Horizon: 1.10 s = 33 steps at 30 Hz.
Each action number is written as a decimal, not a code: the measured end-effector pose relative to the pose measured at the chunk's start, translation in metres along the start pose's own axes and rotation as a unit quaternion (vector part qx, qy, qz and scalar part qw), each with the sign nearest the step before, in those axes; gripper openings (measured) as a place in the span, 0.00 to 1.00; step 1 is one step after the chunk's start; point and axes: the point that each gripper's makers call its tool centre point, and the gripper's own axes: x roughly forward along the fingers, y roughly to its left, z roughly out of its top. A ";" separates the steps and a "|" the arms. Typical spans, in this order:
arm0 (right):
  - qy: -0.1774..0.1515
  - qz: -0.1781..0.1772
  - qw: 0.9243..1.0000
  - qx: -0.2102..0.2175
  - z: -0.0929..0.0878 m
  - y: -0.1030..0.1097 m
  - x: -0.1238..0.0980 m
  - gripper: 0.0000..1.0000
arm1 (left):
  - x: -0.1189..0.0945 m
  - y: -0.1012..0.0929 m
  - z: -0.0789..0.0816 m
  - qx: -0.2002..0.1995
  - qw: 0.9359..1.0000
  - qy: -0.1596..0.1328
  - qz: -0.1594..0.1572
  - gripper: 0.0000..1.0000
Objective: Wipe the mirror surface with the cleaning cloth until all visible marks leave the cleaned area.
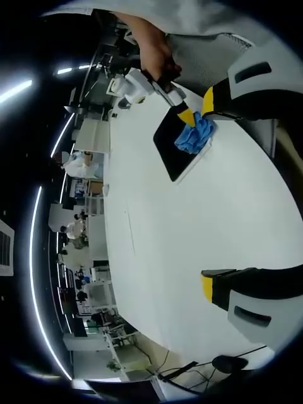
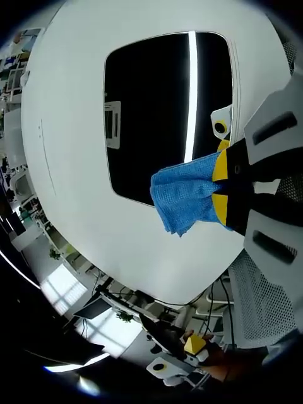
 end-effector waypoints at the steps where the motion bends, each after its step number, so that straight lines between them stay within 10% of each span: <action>1: 0.000 0.000 1.000 0.001 0.000 0.000 -0.001 0.00 | 0.000 -0.001 0.001 0.001 1.000 0.000 0.000 0.98; 33: -0.012 -0.022 1.000 0.011 -0.002 -0.028 -0.017 0.00 | -0.003 -0.005 0.006 0.003 1.000 -0.002 0.003 0.98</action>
